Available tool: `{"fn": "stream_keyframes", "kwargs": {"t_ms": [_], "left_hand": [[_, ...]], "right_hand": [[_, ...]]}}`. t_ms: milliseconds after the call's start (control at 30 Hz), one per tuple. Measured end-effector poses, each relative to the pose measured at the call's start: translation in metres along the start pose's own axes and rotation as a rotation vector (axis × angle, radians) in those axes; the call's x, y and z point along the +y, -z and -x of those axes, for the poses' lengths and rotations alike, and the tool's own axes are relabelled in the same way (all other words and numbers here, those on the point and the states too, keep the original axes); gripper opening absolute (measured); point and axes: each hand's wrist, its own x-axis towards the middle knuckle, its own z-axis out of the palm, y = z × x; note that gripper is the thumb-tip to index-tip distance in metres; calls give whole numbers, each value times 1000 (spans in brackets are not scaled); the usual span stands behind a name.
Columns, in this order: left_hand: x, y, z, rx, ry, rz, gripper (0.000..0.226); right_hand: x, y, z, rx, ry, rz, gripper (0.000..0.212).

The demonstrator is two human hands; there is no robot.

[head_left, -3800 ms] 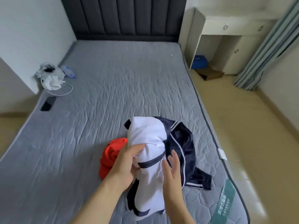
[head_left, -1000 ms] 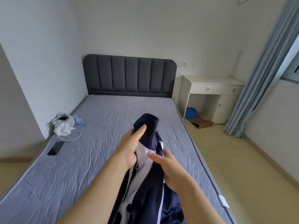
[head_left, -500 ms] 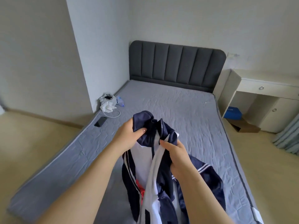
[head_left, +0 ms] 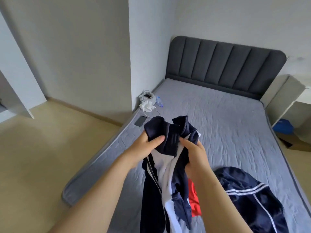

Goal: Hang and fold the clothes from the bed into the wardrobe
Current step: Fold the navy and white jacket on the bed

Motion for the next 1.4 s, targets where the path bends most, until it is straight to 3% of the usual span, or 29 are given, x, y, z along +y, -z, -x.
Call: {"fn": "stream_keyframes", "kwargs": {"t_ms": [67, 167, 267, 367, 433, 567, 833, 1000, 1200, 1333, 1400], "left_hand": [[-13, 36, 4, -140, 102, -40, 34], [-31, 68, 10, -248, 206, -344, 35], [-44, 85, 12, -76, 263, -484, 18], [-49, 102, 15, 93, 278, -393, 22], [-46, 112, 21, 201, 245, -300, 18], [-39, 124, 37, 378, 125, -368, 16], [-19, 130, 39, 387, 65, -323, 27], [-52, 137, -3, 398, 170, -505, 30], [-106, 155, -75, 382, 207, -644, 31], [-121, 166, -169, 313, 213, -579, 26], [-123, 169, -233, 337, 215, -358, 10]], "right_hand": [[19, -23, -3, 69, 0, -39, 21], [37, -44, -7, 167, 1, -98, 22], [49, -62, -11, 174, -31, -87, 19], [58, -77, -13, 156, -28, -2, 17], [64, -80, -12, 170, 13, 94, 16], [73, -79, -3, 208, 70, 176, 19], [68, -73, 3, 308, 204, 348, 18], [78, -57, -22, 370, 160, 598, 35], [109, -40, -85, 453, 49, 859, 31], [108, -38, -174, 494, 45, 985, 28], [99, -42, -231, 533, 79, 964, 12]]}}
